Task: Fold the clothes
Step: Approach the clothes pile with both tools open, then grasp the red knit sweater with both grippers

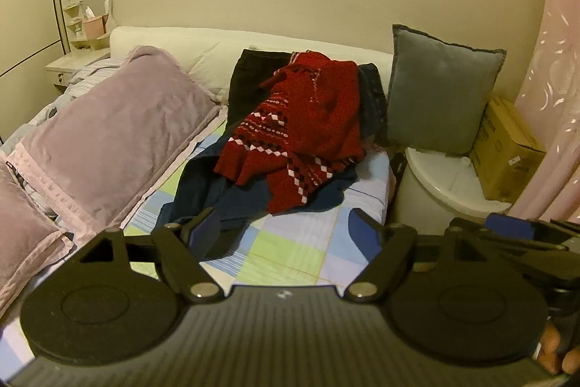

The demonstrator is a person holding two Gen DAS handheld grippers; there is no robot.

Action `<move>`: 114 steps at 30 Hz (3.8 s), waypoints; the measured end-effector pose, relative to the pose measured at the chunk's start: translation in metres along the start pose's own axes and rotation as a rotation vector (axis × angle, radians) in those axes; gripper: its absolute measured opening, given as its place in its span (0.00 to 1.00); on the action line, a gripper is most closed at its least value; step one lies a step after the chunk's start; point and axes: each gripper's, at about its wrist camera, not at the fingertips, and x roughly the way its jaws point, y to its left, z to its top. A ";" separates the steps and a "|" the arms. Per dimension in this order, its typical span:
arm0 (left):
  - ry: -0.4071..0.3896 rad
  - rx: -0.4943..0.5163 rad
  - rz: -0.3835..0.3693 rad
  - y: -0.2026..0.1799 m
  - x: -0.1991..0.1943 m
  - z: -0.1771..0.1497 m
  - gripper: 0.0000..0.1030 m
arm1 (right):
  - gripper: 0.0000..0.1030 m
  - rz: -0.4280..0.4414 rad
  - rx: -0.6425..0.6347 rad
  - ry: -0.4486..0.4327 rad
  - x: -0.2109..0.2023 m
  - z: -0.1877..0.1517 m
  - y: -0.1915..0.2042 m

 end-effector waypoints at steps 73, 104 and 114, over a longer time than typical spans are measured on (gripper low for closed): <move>0.073 -0.092 0.031 0.038 0.071 0.027 0.73 | 0.43 -0.009 0.006 0.025 0.067 0.045 -0.003; 0.133 -0.106 -0.043 0.007 0.230 0.114 0.62 | 0.43 0.019 0.009 0.153 0.226 0.116 -0.071; 0.188 -0.134 -0.053 0.001 0.320 0.157 0.57 | 0.43 0.053 -0.003 0.197 0.304 0.157 -0.090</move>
